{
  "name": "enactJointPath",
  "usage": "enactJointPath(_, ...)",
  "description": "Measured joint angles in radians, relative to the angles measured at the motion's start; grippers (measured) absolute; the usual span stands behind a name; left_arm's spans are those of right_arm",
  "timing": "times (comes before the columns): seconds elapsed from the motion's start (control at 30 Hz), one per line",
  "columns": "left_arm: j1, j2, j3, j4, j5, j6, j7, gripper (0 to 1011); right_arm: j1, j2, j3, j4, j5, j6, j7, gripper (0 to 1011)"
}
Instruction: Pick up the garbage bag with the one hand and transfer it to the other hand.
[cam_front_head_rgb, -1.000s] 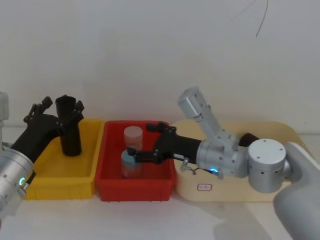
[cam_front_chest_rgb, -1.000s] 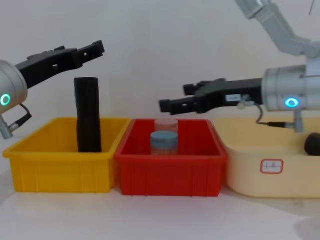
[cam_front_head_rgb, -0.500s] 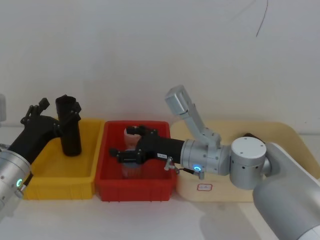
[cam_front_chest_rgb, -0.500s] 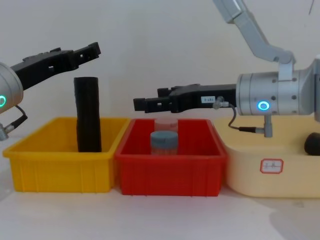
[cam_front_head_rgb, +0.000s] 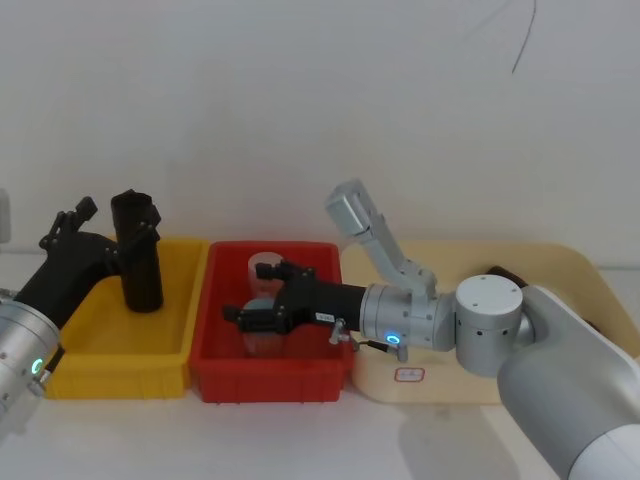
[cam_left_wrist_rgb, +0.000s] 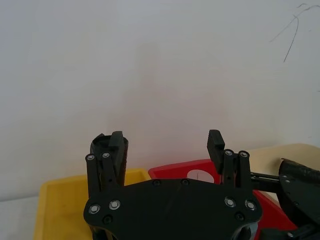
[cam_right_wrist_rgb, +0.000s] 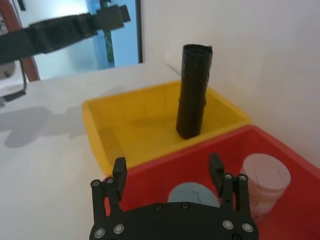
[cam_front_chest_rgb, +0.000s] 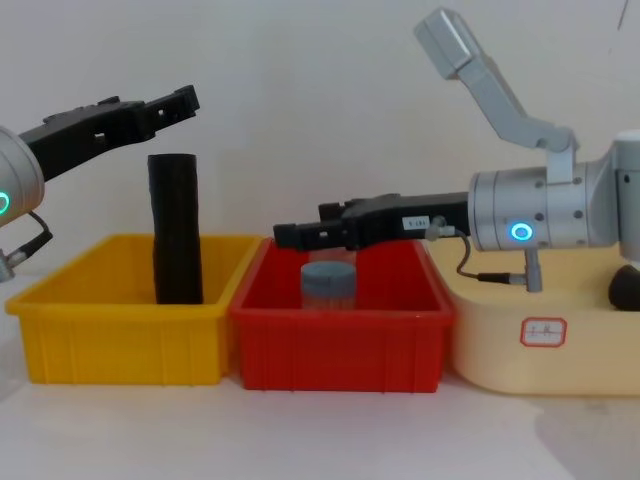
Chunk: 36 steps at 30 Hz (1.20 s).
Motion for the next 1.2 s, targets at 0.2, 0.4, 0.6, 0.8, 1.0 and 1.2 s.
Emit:
enactJointPath(0.2, 0.001, 0.001, -0.001, -0.001, 0.000, 0.000, 0.001, 1001, 0.033, -0.004, -0.014, 0.074, -0.014, -0.030, -0.008, 1001)
enactJointPath(0.4, 0.001, 0.001, -0.001, -0.001, 0.000, 0.000, 0.001, 1001, 0.056, -0.005, -0.025, 0.124, -0.033, -0.053, -0.021, 1001)
enactJointPath(0.6, 0.001, 0.001, -0.001, -0.001, 0.000, 0.000, 0.001, 1001, 0.069, -0.002, -0.030, 0.149, -0.048, -0.066, -0.030, 1001)
enactJointPath(0.8, 0.001, 0.001, -0.001, -0.001, 0.000, 0.000, 0.001, 1001, 0.072, 0.004, -0.035, 0.152, -0.058, -0.069, -0.031, 1002)
enactJointPath(1.0, 0.001, 0.001, -0.001, -0.001, 0.000, 0.000, 0.001, 1001, 0.070, 0.011, -0.048, 0.141, -0.069, -0.064, -0.026, 1002)
enactJointPath(1.2, 0.001, 0.001, -0.001, -0.001, 0.000, 0.000, 0.001, 1001, 0.067, 0.012, -0.060, 0.130, -0.075, -0.057, -0.014, 1001)
